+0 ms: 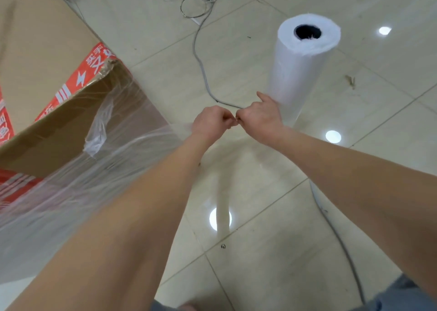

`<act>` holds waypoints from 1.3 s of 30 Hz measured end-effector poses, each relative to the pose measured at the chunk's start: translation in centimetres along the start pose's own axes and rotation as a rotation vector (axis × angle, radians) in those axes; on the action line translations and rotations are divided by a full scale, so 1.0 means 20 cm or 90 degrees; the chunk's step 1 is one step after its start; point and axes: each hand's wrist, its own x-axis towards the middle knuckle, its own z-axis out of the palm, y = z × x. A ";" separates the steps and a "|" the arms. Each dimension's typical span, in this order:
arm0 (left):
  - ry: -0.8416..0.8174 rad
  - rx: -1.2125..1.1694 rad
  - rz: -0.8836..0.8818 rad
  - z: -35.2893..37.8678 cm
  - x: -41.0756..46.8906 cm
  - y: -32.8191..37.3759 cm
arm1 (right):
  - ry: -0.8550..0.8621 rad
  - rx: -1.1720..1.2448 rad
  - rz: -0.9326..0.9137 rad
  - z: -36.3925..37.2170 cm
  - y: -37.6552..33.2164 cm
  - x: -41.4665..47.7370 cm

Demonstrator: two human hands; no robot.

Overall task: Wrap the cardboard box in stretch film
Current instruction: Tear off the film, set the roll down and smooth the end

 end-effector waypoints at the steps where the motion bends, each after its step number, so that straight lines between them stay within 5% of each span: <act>1: -0.002 -0.008 0.001 0.00 0.00 0.00 | 0.015 0.003 -0.002 0.01 0.00 -0.01; 12: 0.029 -0.029 -0.066 -0.06 -0.06 0.03 | 0.073 0.154 0.064 0.00 0.04 -0.14; 24: -0.034 0.199 0.001 0.03 -0.10 0.10 | 0.065 0.152 0.129 0.00 0.02 -0.12; 30: -0.043 0.025 -0.040 0.02 -0.07 0.05 | 0.055 0.116 0.070 0.04 0.02 -0.12; 39: -0.003 -0.028 -0.039 0.02 -0.04 -0.01 | 0.053 -0.038 -0.023 0.03 -0.02 -0.09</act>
